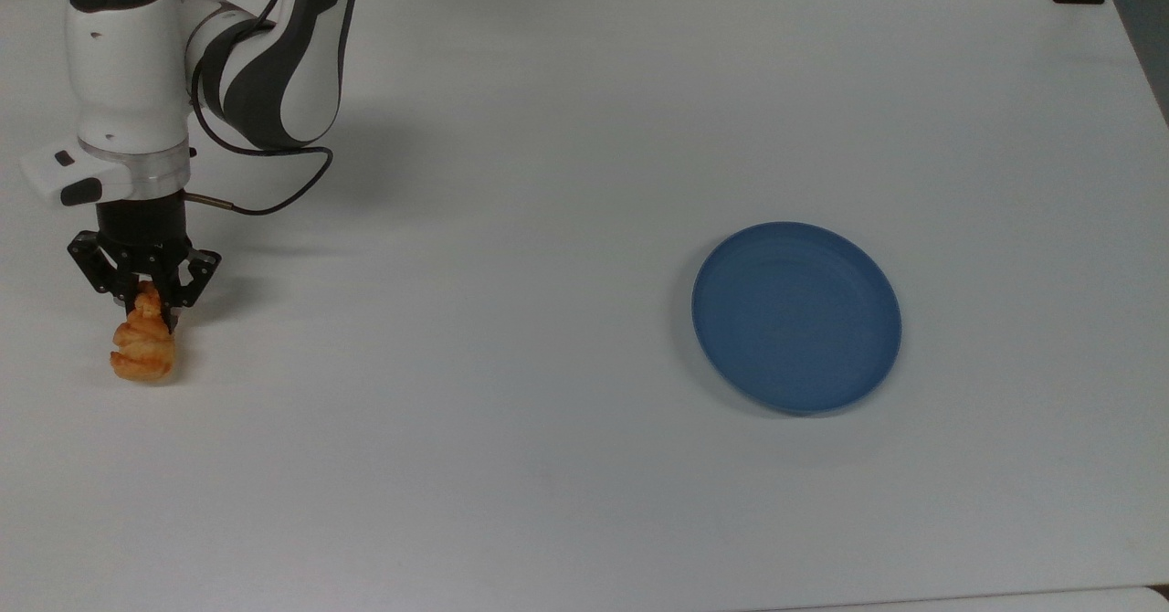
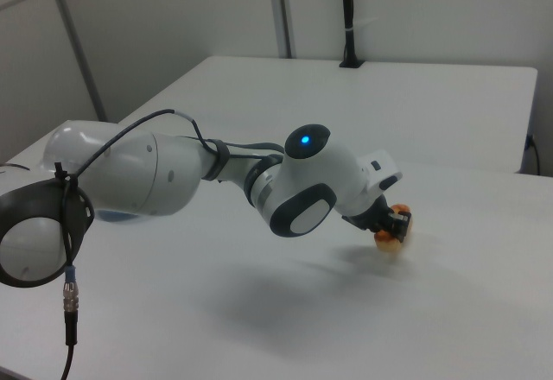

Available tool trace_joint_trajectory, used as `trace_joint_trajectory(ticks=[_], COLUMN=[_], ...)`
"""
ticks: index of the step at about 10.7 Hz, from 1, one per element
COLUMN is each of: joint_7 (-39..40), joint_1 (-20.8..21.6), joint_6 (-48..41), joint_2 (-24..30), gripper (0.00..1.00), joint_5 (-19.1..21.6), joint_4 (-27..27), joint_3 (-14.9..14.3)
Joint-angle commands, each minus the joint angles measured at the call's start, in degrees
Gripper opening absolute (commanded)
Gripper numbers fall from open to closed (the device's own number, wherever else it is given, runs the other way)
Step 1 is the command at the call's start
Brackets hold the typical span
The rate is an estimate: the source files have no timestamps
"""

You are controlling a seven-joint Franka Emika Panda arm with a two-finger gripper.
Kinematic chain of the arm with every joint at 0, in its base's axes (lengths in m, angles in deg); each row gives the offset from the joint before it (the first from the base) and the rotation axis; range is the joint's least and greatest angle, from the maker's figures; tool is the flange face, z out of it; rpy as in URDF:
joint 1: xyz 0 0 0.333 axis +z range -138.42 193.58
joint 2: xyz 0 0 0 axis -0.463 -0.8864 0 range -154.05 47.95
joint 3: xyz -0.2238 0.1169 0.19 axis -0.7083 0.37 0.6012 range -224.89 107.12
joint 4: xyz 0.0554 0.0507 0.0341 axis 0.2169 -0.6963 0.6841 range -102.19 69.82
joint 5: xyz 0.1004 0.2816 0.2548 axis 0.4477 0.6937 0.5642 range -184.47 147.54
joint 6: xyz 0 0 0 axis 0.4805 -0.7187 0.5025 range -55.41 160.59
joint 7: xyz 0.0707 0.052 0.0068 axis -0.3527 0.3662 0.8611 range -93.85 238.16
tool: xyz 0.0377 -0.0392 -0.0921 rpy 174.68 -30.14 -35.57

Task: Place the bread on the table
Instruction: 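Lower the bread roll onto the table and open the gripper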

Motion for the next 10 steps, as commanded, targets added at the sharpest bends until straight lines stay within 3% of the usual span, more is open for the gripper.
trace_joint_trajectory(ticks=[1,2,4,5,8,9,10], joint_7=[-0.07,0.02,0.02,0.02,0.02,0.02,0.10], joint_1=[0.39,0.39,0.31,0.31,0.31,0.31,0.31], joint_6=[3.27,3.27,3.36,3.36,3.45,3.45,3.45], joint_2=[-0.30,-0.57,-0.92,-1.18,-1.19,-1.10,-1.01], gripper=[0.40,0.47,0.49,0.54,0.91,0.99,1.00], joint_5=[1.37,1.37,1.37,1.37,1.28,1.28,1.20], joint_4=[-0.59,-0.59,-0.59,-0.59,-0.59,-0.59,-0.59], joint_3=[0.18,0.18,0.18,0.18,0.18,0.18,0.09])
